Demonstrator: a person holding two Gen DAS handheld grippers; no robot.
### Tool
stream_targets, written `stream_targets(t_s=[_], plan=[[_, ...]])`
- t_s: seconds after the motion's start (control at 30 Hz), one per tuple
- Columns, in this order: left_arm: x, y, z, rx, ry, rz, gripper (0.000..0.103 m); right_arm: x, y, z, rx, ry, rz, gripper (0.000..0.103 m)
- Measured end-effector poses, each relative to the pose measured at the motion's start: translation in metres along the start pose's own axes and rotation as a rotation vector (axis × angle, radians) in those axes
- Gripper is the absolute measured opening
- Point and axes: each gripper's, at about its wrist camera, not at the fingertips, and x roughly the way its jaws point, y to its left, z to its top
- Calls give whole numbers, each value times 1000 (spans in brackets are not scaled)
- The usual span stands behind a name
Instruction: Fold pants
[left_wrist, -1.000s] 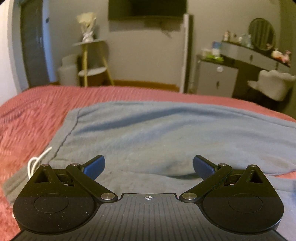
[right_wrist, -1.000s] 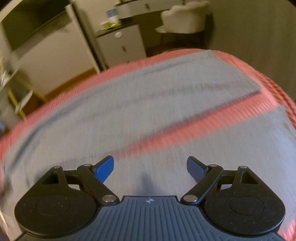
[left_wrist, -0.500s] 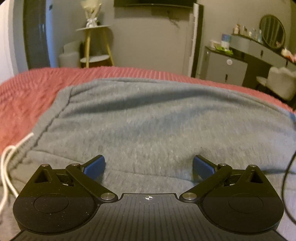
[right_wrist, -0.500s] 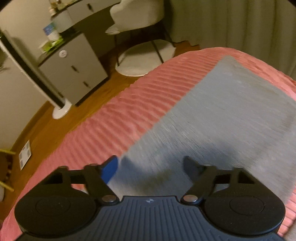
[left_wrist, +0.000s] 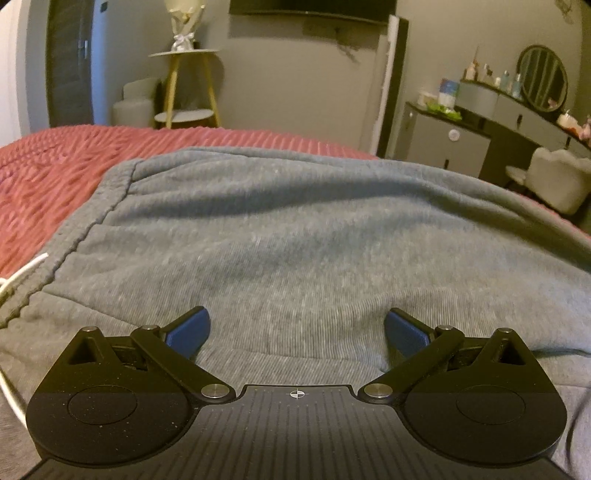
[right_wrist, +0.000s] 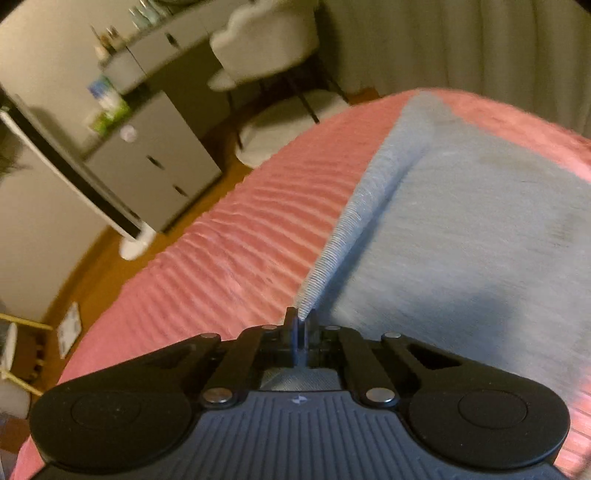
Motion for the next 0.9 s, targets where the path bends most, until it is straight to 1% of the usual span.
stream_targets(t_s=[0.03,0.07,0.1,0.17,0.23,0.27,0.33,0.37,0.4,0.43,0.47,0.53,0.63,0.7,0.77,0.87,0.9], plan=[[-1,2,0,-6,-4,-12,103,-21,-13,-10,-4,-27,16,3],[-2,5,0,-13,-5,-23,103,-49,-29,-28,-21,-68,32,3],[-3,7,2,-21,1,-37,103,-72,-41,-44,-44,-90,33,3],[-8,14,8,-62,12,-59,103,-120,-71,-86,-94,-135,47,3],[-16,25,14,-133,2,-101,103,-158,-102,-130,-119,-147,48,3],[-20,32,16,-178,-4,-142,103,-171,-122,-152,-111,-142,55,3],[-23,44,22,-250,7,-189,103,-176,-154,-180,-61,-104,70,3],[-24,50,28,-294,32,-205,103,-167,-170,-188,-12,-53,80,3],[-26,53,32,-323,50,-213,103,-159,-178,-192,20,-11,83,3],[-27,55,38,-342,61,-230,103,-153,-183,-194,39,3,95,3],[-28,57,44,-353,65,-255,103,-152,-180,-194,22,-4,95,3],[-25,58,57,-374,85,-303,103,-151,-169,-198,-62,-39,63,6],[0,57,79,-418,136,-339,103,-147,-155,-212,-221,-101,2,7],[21,55,92,-445,192,-331,103,-151,-149,-216,-263,-127,-16,8],[39,51,104,-449,243,-281,103,-152,-149,-217,-259,-133,-10,9],[70,43,114,-481,359,-236,103,-152,-167,-215,-141,-120,49,12],[81,41,116,-497,396,-229,103,-151,-172,-214,-102,-124,74,15]])
